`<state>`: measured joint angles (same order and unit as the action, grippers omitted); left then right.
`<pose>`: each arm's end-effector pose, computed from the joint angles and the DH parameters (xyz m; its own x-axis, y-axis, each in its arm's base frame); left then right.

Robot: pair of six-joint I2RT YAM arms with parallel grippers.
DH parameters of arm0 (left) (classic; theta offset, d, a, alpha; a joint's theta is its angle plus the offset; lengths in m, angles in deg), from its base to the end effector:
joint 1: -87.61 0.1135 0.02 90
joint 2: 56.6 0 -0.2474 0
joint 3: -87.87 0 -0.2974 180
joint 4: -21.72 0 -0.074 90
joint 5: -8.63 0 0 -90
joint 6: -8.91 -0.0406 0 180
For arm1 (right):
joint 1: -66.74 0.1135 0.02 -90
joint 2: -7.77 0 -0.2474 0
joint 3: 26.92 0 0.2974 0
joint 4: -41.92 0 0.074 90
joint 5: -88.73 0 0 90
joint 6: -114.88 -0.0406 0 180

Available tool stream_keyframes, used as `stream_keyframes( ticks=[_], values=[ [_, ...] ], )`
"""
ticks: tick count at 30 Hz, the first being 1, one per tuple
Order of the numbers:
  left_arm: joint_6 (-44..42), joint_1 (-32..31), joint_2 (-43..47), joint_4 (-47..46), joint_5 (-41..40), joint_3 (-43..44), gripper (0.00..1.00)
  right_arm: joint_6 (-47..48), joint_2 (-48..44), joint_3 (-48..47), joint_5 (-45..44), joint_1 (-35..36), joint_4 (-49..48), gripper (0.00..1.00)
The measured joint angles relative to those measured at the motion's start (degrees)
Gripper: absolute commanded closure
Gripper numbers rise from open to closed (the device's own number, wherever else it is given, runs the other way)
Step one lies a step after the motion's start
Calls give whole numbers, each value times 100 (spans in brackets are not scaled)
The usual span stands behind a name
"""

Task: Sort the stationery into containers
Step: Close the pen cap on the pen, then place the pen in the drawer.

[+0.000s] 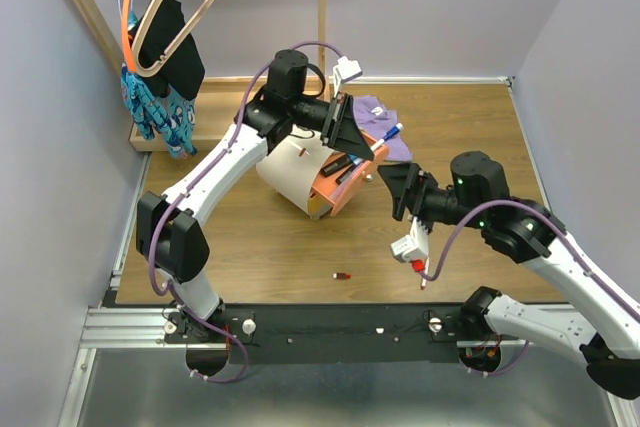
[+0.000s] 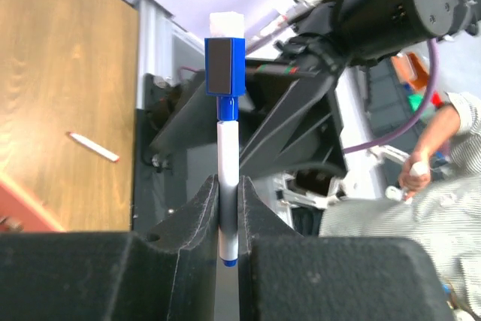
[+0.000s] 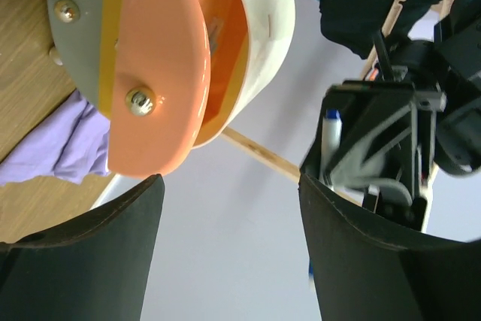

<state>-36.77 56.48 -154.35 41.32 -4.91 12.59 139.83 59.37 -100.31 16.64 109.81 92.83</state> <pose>0.3477 -0.2561 0.3765 -0.7858 0.2835 -0.5496 0.5368 -0.1285 -0.8338 0.1674 0.1736 0.3630 0.9171 -0.3237 0.2328 0.0346 -0.5171 -0.8552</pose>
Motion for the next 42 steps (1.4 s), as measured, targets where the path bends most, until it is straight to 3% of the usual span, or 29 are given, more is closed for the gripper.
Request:
stream_keyframes(
  ticks=[5,7,14,22,25,31,33,34,38,42],
  values=[
    [-1185,374,227,1233,-433,120,100,0,-546,0,-15,0,435,21],
    [-1939,592,339,2009,-955,197,100,-212,-721,0,-46,2,450,21],
    [-3663,365,684,3587,-2769,249,100,-2524,-1008,487,-688,0,-437,21],
    [-4063,240,728,4017,-3689,236,97,-4151,-459,708,-1576,0,-1419,23],
    [-4004,251,686,4017,-3816,236,89,-4367,-369,741,-1786,0,-1565,23],
    [-3895,190,610,4013,-3847,238,89,-4465,-525,949,-1878,0,-1729,23],
    [-3873,111,570,4015,-3860,251,85,-4468,-546,992,-1899,0,-1744,23],
    [-3869,79,553,4015,-3860,264,75,-4470,-546,1010,-1919,2,-1757,23],
    [-3790,-87,404,4019,-3864,365,54,-4513,-542,1073,-2004,0,-1827,23],
    [-3713,-146,339,4026,-3950,468,46,-4599,-538,1075,-2122,0,-1867,23]
  ],
)
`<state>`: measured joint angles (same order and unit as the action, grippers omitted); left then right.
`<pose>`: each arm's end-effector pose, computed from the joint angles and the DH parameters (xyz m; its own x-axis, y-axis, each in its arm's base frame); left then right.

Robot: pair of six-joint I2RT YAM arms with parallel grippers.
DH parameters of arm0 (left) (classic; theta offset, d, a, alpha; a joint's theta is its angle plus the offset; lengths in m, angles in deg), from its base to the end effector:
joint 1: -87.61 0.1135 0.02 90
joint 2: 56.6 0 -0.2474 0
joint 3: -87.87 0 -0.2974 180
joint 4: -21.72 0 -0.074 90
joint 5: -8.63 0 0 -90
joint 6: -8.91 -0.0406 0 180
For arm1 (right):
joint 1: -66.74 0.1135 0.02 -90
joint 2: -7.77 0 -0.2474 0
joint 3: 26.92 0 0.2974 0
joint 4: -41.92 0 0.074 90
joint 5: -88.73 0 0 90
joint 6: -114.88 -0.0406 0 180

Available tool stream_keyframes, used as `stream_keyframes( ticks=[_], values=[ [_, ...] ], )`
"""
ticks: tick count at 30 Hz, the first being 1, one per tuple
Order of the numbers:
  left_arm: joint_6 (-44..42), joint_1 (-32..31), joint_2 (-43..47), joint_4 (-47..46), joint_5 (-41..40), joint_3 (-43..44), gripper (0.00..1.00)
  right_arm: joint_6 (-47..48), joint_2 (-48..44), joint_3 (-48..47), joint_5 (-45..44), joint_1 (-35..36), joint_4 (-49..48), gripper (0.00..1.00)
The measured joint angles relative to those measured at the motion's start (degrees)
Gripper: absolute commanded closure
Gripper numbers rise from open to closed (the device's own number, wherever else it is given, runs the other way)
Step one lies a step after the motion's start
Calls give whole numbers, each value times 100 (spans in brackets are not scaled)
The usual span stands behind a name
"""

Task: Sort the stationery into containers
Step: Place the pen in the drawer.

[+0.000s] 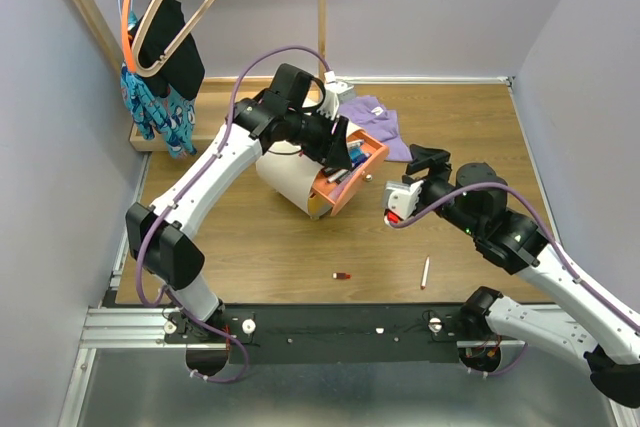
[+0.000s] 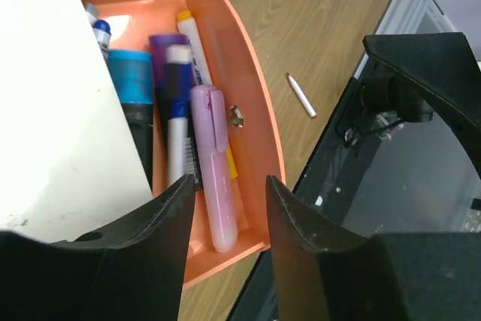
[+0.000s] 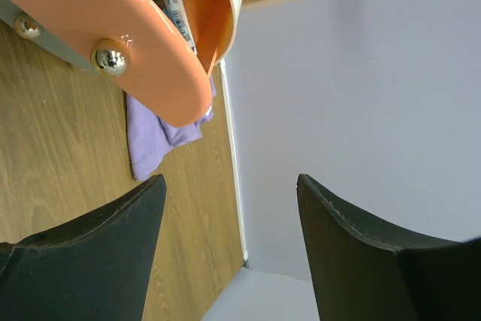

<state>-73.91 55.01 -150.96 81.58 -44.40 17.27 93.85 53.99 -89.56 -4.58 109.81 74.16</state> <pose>0.3251 -0.2369 0.3623 -0.6879 0.3214 -0.6508 0.7094 0.4872 -0.5092 0.1801 0.1651 0.3450 0.5270 -0.7829 -0.3306 -0.4160 0.1016 -0.9037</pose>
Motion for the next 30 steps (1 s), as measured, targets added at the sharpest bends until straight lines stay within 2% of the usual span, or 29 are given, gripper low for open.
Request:
stream_keyframes(
  ticks=[8,12,18,21,26,30],
  values=[
    [-107,11,140,-7,-289,321,43,-396,28,-46,-374,0,-33,22],
    [-778,15,730,42,-367,236,43,-1119,125,-232,-706,0,-46,21],
    [-2284,-136,2706,92,-157,-1368,43,-2570,-66,-229,-1047,-96,-59,22],
    [-3016,-483,3519,146,-81,-2533,43,-3305,-160,-227,-1056,-393,46,26],
    [-3622,-879,3786,367,-79,-3694,43,-3899,-181,-289,-901,-555,872,28],
    [-3519,-879,3803,404,-81,-3917,42,-4398,411,-673,-975,-557,1875,29]
  ],
)
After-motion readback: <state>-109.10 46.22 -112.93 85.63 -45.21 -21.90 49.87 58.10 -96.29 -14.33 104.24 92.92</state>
